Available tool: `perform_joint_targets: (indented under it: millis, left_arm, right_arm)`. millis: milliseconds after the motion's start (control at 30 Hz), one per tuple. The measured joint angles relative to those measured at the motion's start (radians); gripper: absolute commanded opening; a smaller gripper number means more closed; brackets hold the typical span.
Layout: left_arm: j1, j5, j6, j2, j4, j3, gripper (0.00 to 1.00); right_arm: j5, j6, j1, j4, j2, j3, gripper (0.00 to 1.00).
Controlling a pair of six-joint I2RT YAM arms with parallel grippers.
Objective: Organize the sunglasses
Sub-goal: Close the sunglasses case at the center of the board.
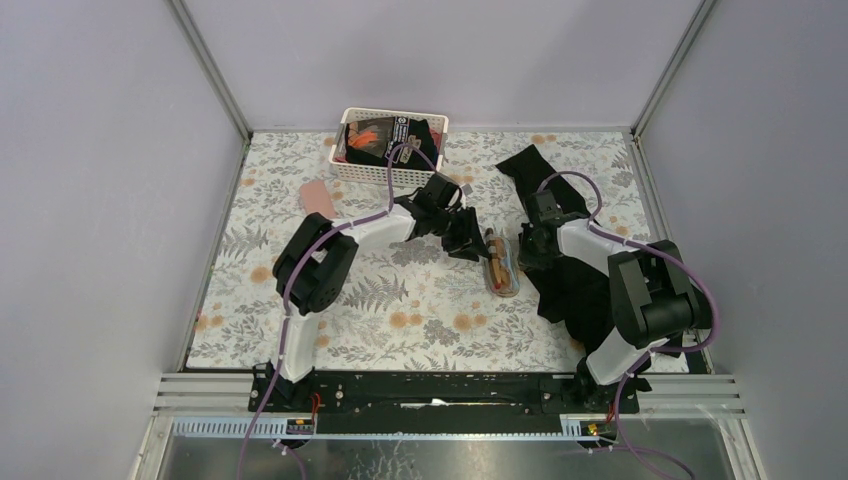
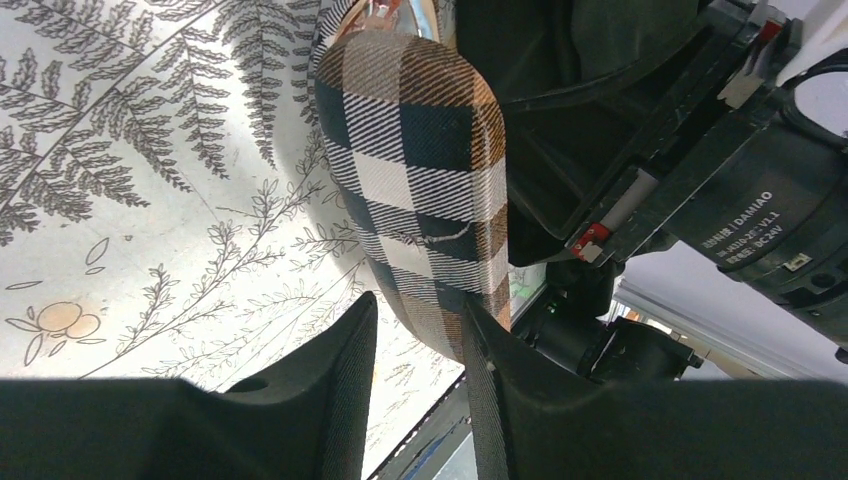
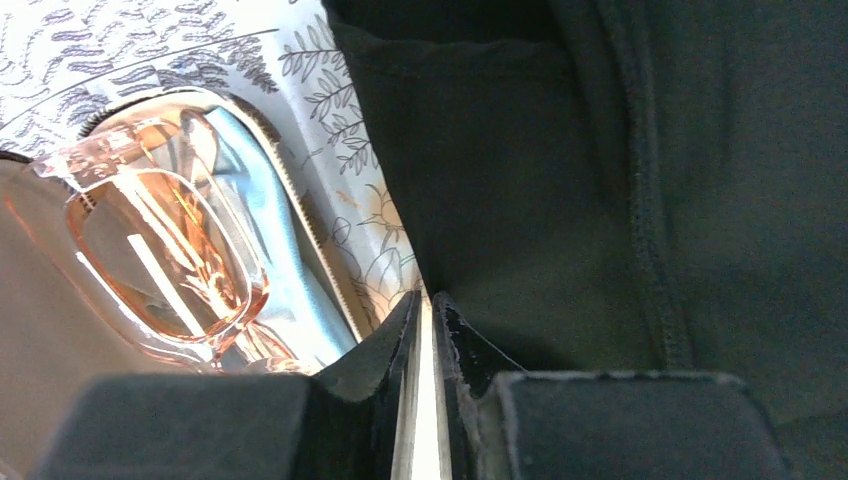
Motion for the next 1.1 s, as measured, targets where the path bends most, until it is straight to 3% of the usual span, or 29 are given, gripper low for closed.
perform_joint_targets:
  millis: [1100]
  left_arm:
    - [-0.037,0.024,-0.001,0.109,-0.012,0.141,0.41]
  right_arm:
    - [-0.137,0.002,-0.014,0.113,-0.015,-0.055,0.1]
